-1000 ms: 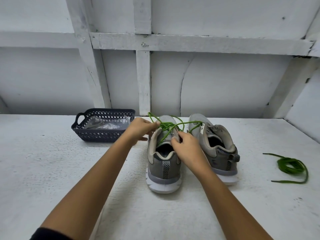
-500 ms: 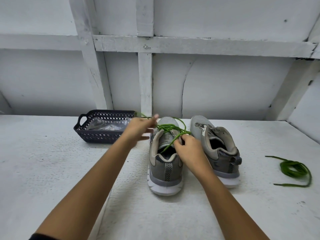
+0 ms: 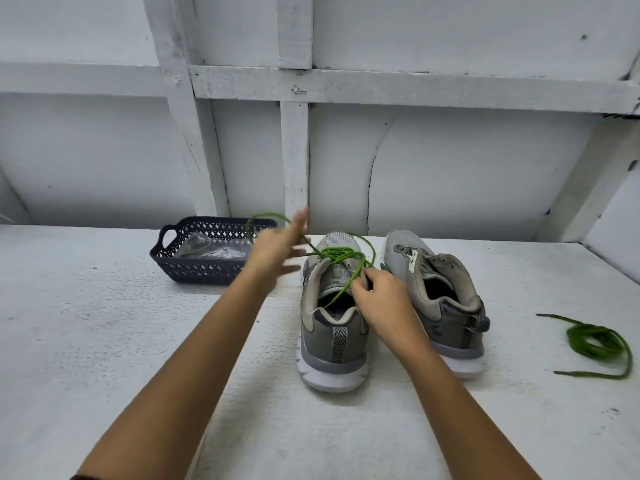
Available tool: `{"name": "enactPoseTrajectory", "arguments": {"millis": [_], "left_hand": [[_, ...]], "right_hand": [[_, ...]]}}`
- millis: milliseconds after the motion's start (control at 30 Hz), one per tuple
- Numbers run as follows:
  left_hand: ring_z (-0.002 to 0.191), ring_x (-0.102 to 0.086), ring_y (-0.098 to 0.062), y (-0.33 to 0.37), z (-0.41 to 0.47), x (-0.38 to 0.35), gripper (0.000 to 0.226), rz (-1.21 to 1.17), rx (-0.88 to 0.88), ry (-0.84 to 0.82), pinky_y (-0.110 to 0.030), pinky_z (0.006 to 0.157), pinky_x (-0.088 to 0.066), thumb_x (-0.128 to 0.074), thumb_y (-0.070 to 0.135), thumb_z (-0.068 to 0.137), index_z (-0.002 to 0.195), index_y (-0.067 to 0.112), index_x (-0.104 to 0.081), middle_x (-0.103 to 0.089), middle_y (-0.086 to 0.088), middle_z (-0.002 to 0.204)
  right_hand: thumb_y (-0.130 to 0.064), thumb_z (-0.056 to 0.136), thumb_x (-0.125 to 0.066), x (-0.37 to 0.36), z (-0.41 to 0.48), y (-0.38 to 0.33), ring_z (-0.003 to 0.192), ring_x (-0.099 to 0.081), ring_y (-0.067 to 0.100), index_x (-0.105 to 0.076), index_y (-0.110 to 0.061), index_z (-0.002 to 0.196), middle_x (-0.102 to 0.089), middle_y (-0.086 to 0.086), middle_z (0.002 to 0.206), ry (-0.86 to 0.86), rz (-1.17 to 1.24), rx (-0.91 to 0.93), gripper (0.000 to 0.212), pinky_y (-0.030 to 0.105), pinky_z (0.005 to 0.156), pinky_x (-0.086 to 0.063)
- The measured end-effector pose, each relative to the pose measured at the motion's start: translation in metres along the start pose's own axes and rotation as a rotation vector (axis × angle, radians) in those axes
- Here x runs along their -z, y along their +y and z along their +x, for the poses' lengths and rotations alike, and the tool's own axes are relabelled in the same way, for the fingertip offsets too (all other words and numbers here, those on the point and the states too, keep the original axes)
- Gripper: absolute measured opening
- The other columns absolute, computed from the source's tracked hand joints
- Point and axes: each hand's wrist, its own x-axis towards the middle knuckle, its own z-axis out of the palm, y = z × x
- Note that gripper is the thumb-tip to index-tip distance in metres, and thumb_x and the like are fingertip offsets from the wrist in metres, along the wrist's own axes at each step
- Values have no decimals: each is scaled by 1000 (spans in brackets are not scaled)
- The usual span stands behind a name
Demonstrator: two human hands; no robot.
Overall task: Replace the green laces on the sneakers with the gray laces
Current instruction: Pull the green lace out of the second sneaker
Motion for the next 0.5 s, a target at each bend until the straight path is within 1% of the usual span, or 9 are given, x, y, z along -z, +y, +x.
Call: {"name": "enactPoseTrajectory", "arguments": {"millis": [67, 133, 200, 267, 333, 400, 433, 467, 500], "left_hand": [[81, -61, -19, -14, -1, -7, 37, 164, 30, -58, -34, 77, -51, -64, 43, 85, 90, 6, -67, -67, -6, 87], [80, -59, -21, -21, 0, -12, 22, 197, -3, -70, -32, 73, -49, -68, 28, 86, 80, 7, -67, -65, -13, 85], [76, -59, -19, -17, 2, -11, 17, 218, -42, -44, -29, 67, -46, -67, 21, 86, 74, 9, -66, -66, -12, 79], [71, -59, -14, -5, 5, -5, 15, 140, -109, 26, -25, 62, -45, -65, 21, 88, 76, 11, -65, -65, -4, 75], [64, -58, -11, 13, 7, 7, 13, -75, -169, 147, -20, 57, -48, -63, 18, 89, 79, 10, -64, -64, -2, 72], [59, -58, -7, 25, 10, 17, 15, -289, -213, 231, -20, 56, -49, -61, 18, 90, 77, 11, -64, -66, 2, 64], [60, -58, -8, 27, 10, 18, 17, -319, -224, 230, -22, 58, -49, -61, 22, 90, 77, 11, -65, -67, 4, 63], [63, -59, -9, 26, 9, 18, 20, -271, -216, 204, -25, 62, -51, -62, 27, 90, 79, 11, -65, -67, 3, 67], [69, -60, -11, 21, 8, 15, 24, -160, -184, 161, -28, 66, -52, -61, 34, 89, 81, 12, -66, -67, 1, 75]], "right_hand": [[-14, 88, -48, 0, 0, 0, 65, -37, 21, -43, -5, 66, -41, 4, 63, -2, 0, 2, 24, 33, 57, -22], [-14, 88, -48, 0, 0, 1, 65, -38, 21, -45, -4, 66, -42, 4, 64, -5, 3, 3, 24, 33, 57, -23], [-14, 88, -48, 0, 1, 1, 65, -39, 22, -45, -4, 66, -42, 4, 63, -3, 5, 3, 24, 34, 57, -23], [-15, 88, -49, -1, 1, 2, 66, -40, 22, -43, -7, 63, -42, 4, 62, 1, 4, 4, 27, 33, 57, -21], [-17, 91, -49, -2, 1, 2, 67, -41, 22, -38, -14, 58, -41, 0, 60, 12, -11, 14, 35, 30, 57, -18], [-19, 93, -49, -2, 1, 3, 68, -41, 22, -33, -21, 56, -39, -3, 60, 17, -21, 19, 40, 29, 56, -16], [-19, 93, -48, -2, 1, 3, 68, -41, 22, -33, -22, 56, -39, -3, 60, 16, -22, 16, 40, 29, 56, -16], [-20, 94, -48, -2, 1, 3, 68, -41, 22, -33, -22, 56, -39, -3, 61, 14, -25, 13, 40, 29, 56, -16], [-20, 94, -48, -2, 1, 3, 68, -42, 22, -33, -22, 57, -40, -2, 61, 9, -30, 12, 40, 30, 56, -16]]}}
